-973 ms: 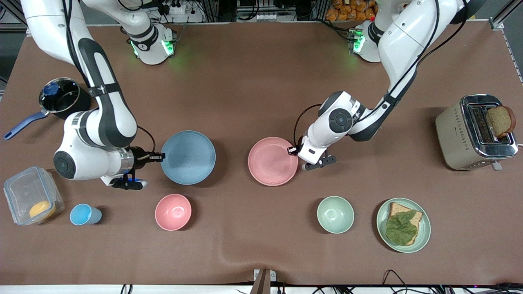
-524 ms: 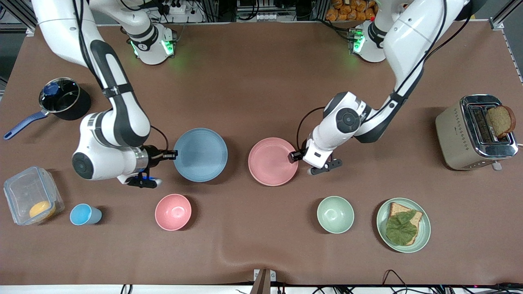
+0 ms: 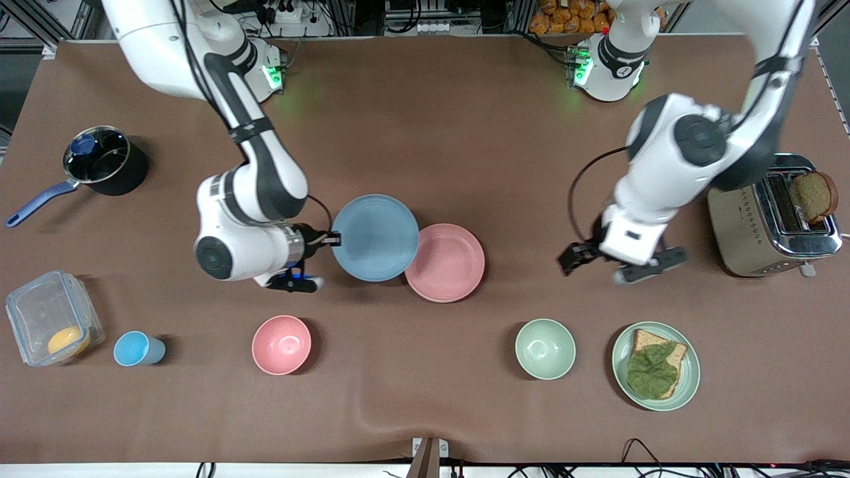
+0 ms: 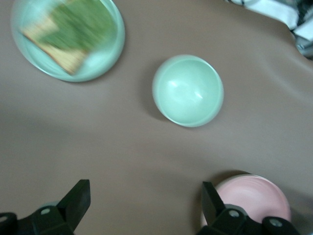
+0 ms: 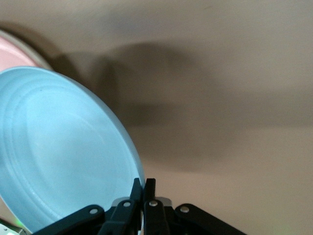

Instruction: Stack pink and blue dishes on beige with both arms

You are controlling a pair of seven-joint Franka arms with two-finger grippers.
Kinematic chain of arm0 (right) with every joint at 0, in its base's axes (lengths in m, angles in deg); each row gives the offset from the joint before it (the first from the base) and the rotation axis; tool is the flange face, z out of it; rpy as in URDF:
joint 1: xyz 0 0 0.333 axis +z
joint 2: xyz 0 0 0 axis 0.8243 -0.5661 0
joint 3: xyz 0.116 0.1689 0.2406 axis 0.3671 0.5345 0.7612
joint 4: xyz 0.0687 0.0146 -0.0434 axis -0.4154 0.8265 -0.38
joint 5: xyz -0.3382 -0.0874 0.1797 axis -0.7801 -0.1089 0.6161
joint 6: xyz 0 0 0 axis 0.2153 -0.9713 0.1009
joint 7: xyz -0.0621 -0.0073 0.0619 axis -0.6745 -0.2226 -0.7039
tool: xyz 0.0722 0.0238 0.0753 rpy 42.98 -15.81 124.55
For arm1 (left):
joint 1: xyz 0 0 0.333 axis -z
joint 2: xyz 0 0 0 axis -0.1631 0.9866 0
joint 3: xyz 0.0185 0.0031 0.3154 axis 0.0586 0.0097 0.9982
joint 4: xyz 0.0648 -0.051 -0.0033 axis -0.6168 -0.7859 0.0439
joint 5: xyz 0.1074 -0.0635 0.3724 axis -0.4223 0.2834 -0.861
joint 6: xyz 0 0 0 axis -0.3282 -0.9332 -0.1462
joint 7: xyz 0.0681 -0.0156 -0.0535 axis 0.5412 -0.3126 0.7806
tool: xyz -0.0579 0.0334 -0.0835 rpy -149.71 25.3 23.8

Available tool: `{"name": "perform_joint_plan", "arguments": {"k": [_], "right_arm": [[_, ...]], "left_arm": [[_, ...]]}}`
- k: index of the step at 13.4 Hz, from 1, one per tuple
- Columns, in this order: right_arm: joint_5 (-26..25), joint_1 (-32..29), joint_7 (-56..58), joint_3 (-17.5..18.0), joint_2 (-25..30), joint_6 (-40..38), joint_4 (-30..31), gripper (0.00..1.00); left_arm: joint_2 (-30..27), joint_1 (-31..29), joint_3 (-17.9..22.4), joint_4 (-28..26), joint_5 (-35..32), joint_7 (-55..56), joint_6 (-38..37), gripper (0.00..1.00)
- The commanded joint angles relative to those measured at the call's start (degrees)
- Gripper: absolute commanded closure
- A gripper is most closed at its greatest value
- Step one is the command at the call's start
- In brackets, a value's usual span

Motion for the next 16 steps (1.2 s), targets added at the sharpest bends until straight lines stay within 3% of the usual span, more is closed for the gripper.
{"name": "perform_joint_plan", "arguments": {"k": [1,5,9,16], "right_arm": [[2.88,3.80,-1.36,-0.67,-4.15,1.51,-5.42,1.00],[6.92,8.02,-1.27,-0.67,-7.14,12.04,-5.69,1.00],[8.68,9.52,-1.18,-0.67,-8.72,14.97,-6.83,1.00],[9.22,10.23,-1.09,-0.58,-12.59,19.71,-8.94,1.00]], "left_arm": [[-5.66,-5.63,-0.41,-0.99,-1.19,-10.11,-5.63,0.00],[-5.94,-10.74,-0.24,9.36,-1.19,-27.10,-18.01,0.00],[-6.02,-12.51,-0.24,16.85,-0.93,-28.18,-26.19,0.00],[-6.38,-12.51,-0.50,20.64,-0.05,-28.27,-35.53,0.00]]}}
